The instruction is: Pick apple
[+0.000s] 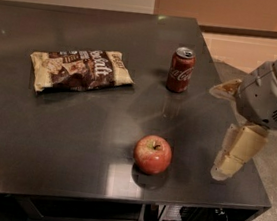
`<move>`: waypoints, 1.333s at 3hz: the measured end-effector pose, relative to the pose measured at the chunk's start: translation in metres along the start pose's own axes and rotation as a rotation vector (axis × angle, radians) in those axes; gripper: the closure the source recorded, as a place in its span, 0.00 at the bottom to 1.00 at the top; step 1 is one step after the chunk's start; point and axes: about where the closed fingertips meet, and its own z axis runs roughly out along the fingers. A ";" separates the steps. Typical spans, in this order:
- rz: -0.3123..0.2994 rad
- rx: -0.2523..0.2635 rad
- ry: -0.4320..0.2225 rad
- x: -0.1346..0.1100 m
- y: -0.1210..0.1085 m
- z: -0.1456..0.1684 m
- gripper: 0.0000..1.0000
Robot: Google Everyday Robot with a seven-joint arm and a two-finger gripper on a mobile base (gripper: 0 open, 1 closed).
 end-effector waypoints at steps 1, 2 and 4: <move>-0.031 -0.027 -0.043 -0.010 0.007 0.020 0.00; -0.063 -0.044 -0.081 -0.023 0.014 0.038 0.00; -0.130 -0.099 -0.121 -0.048 0.033 0.072 0.00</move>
Offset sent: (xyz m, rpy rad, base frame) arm -0.0090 0.0607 -0.0448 0.1204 0.0142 0.1349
